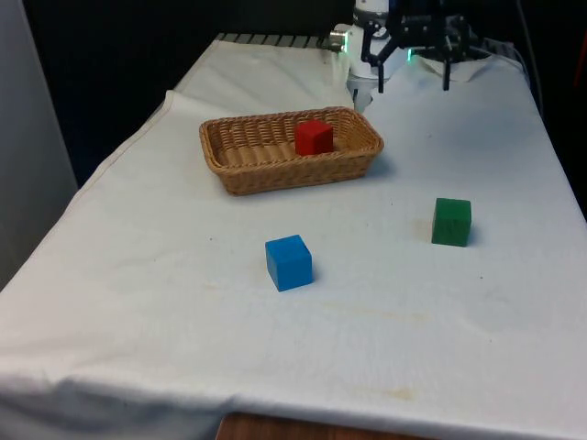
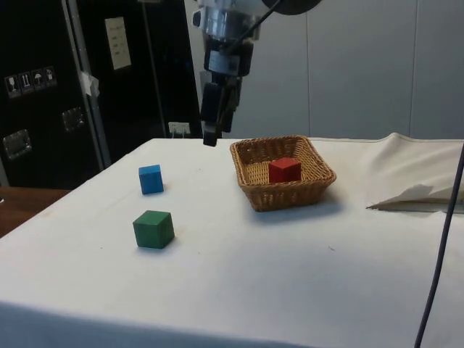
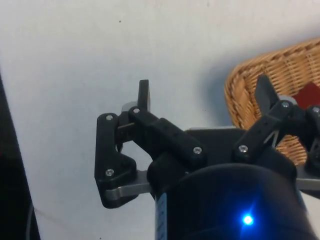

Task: Pick up exactly two blocks and place them into the basket.

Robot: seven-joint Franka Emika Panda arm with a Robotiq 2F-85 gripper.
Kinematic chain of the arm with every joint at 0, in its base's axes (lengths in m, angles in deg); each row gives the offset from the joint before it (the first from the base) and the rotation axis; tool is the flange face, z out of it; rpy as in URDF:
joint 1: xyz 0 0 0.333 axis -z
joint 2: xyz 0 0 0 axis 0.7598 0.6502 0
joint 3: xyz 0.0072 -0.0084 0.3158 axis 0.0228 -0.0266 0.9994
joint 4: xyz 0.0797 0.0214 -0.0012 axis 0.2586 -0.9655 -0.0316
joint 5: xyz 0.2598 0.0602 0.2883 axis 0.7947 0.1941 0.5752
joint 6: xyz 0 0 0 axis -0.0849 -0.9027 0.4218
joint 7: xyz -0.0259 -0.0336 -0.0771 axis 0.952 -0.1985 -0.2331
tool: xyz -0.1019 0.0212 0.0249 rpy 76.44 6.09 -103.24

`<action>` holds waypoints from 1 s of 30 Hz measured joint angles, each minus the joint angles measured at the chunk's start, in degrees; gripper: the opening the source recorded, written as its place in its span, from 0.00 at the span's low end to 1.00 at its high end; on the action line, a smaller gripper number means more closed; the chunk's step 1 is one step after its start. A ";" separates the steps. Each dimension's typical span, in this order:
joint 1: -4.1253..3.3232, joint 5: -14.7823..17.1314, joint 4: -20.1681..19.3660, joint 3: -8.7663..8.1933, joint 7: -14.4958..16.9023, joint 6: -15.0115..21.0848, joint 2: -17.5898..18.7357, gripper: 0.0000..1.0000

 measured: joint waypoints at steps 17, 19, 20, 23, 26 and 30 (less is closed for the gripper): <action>-0.11 0.06 7.33 5.67 -5.27 -3.67 5.50 1.00; -0.11 0.06 8.48 6.13 -5.67 -4.13 6.59 1.00; -0.11 0.06 9.05 6.36 -5.84 -4.41 7.10 1.00; -0.11 0.06 10.20 6.76 -6.25 -4.87 8.08 1.00; -0.17 0.06 12.38 7.51 -6.93 -5.84 10.14 1.00; -0.17 0.06 14.09 7.91 -7.33 -6.19 12.09 1.00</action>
